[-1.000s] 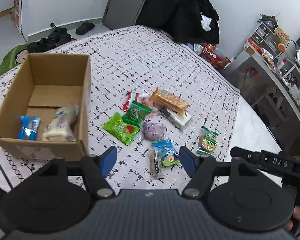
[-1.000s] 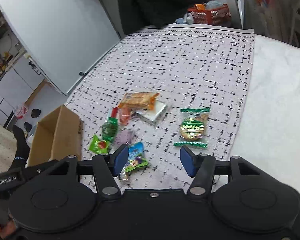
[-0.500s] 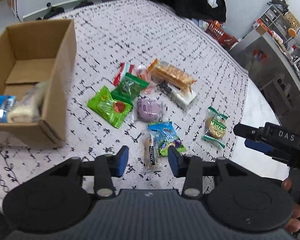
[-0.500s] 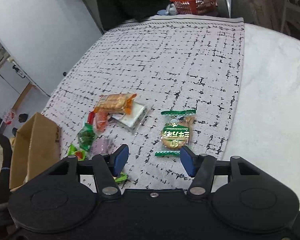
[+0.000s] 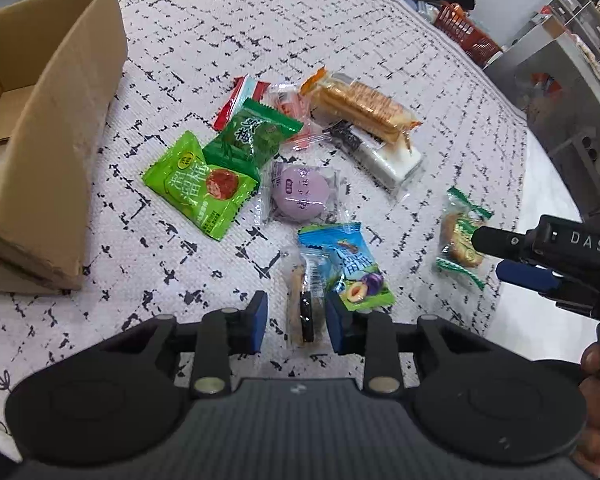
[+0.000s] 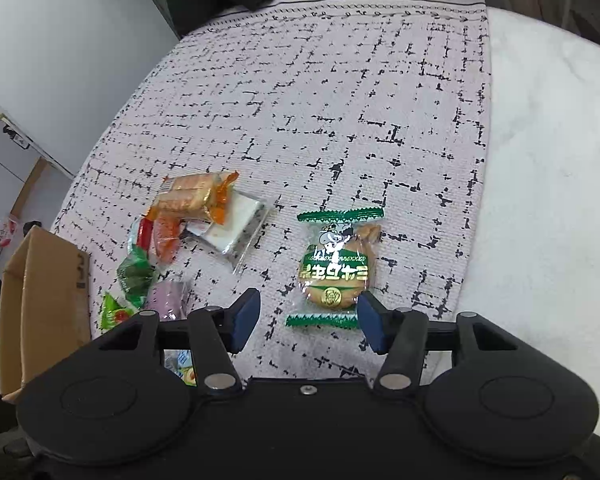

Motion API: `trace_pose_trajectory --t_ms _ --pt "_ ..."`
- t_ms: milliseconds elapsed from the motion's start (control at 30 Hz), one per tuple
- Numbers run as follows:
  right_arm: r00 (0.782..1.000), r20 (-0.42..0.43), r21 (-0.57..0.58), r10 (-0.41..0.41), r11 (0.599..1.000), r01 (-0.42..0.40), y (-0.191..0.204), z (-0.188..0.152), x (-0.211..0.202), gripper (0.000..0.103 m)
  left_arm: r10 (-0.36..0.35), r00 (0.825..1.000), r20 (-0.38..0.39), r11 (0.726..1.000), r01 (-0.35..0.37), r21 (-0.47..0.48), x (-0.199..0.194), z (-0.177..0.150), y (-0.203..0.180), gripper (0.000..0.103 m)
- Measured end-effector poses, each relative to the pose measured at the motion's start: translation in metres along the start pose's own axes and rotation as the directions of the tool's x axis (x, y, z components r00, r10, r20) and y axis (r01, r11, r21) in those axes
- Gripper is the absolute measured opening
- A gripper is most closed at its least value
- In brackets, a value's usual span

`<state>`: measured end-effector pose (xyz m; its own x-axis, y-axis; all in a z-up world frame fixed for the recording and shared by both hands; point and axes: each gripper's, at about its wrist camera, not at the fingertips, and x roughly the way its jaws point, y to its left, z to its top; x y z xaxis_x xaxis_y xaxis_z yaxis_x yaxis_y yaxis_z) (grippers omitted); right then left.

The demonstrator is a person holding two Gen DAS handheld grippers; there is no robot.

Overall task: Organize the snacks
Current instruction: 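Grasp a small clear-wrapped bar with the left gripper while the right grasps the green round cookie, then carry both held snacks over the cardboard box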

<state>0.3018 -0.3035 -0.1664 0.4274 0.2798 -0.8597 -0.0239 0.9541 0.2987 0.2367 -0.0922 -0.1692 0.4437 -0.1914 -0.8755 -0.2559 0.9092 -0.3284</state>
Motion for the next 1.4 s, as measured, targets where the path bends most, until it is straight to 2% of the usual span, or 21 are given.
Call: trace_pose_trajectory --t_ms 200,533,600,633,700,900,1100,1400 --pt "0.999 -0.029 0.032 -0.024 0.999 0.025 -0.005 0.007 0.018 0.054 0.008 1.000 -0.015 1.000 -0.008 0.005 0.011 0.005 -0.001 0.029" --pt "0.992 -0.061 -0.051 -0.110 0.993 0.107 0.010 0.009 0.040 0.059 0.063 0.998 -0.017 0.995 -0.061 0.077 0.018 0.004 -0.014 0.030" --pt "0.990 -0.063 -0.073 -0.130 0.989 0.126 0.013 0.008 0.042 0.056 0.067 0.998 -0.015 0.994 -0.065 0.087 0.018 0.003 -0.014 0.029" --pt "0.989 -0.060 -0.078 -0.138 0.988 0.133 0.014 0.008 0.042 0.048 0.065 0.998 -0.011 0.994 -0.064 0.086 0.018 0.003 -0.014 0.028" --pt "0.989 -0.054 -0.076 -0.138 0.988 0.134 0.013 0.008 0.041 0.046 0.060 0.998 -0.003 0.995 -0.060 0.074 0.017 0.001 -0.011 0.023" --pt "0.993 -0.022 -0.080 -0.114 0.991 0.112 0.016 0.008 0.024 0.043 0.012 1.000 0.005 1.000 -0.012 0.023 0.006 0.004 0.000 0.017" --pt "0.995 0.023 -0.105 -0.101 0.989 0.103 0.031 0.005 0.000 0.043 -0.047 0.997 0.062 0.999 0.046 0.020 -0.015 0.005 0.003 0.017" --pt "0.996 0.062 -0.138 -0.060 0.988 0.068 0.067 -0.012 -0.033 0.043 -0.160 0.972 0.170 0.987 0.158 0.023 -0.052 0.015 0.007 0.017"
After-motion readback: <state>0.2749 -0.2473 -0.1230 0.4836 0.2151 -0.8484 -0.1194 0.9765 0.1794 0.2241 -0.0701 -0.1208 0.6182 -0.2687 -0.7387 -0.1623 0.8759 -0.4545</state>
